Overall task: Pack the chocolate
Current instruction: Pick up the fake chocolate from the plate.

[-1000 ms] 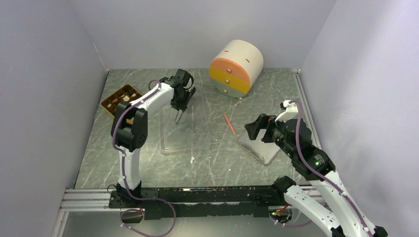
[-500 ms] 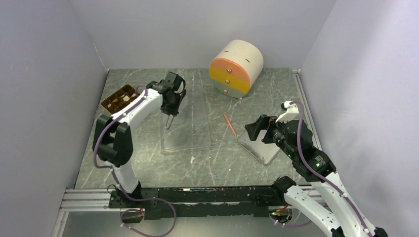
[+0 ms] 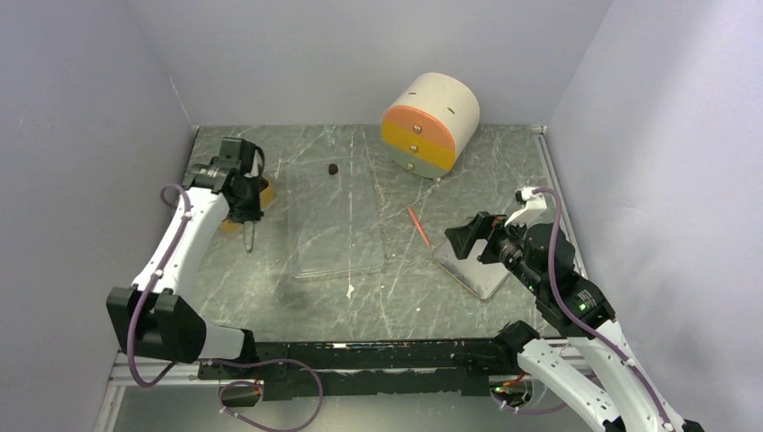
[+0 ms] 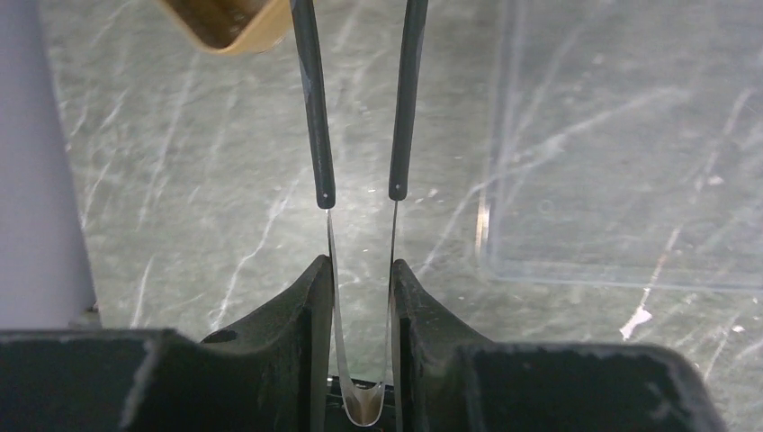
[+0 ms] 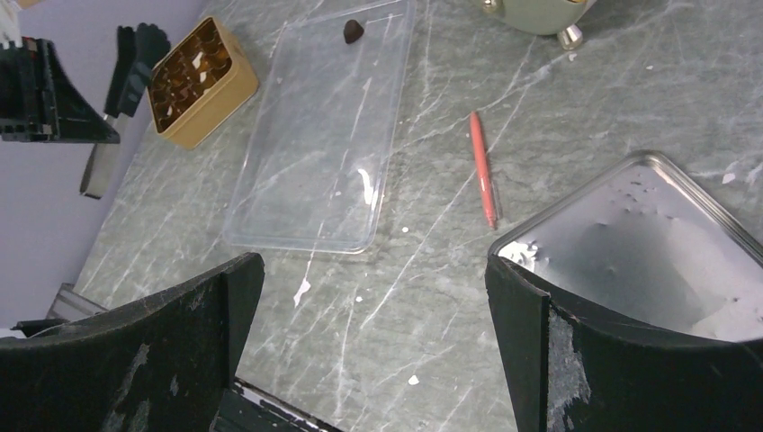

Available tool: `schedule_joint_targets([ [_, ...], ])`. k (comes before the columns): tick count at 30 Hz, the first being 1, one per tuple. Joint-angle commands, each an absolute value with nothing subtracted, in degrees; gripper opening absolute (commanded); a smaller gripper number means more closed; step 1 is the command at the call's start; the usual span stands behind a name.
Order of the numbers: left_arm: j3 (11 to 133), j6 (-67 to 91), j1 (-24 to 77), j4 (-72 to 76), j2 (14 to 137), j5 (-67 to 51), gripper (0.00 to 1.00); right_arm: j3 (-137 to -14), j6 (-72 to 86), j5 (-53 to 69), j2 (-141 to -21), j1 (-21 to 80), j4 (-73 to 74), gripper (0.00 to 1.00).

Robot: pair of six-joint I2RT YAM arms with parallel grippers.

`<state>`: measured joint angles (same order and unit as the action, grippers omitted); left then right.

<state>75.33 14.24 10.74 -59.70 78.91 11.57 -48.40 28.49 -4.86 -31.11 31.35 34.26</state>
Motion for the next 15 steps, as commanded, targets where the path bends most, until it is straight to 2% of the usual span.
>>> schedule_joint_targets([
  [1,73.82,12.94,4.91,-62.93,75.19,12.51,0.29,-48.78,27.02,-3.47,-30.65,31.68,31.37,1.0],
  [9,69.9,13.17,-3.69,-62.2,74.32,12.08,0.29,-49.42,25.88,-1.92,-30.03,31.71,31.5,1.0],
  [15,67.51,14.0,-8.07,-61.02,74.51,7.25,0.28,-49.22,26.28,-0.53,-29.16,31.87,31.3,1.0],
])
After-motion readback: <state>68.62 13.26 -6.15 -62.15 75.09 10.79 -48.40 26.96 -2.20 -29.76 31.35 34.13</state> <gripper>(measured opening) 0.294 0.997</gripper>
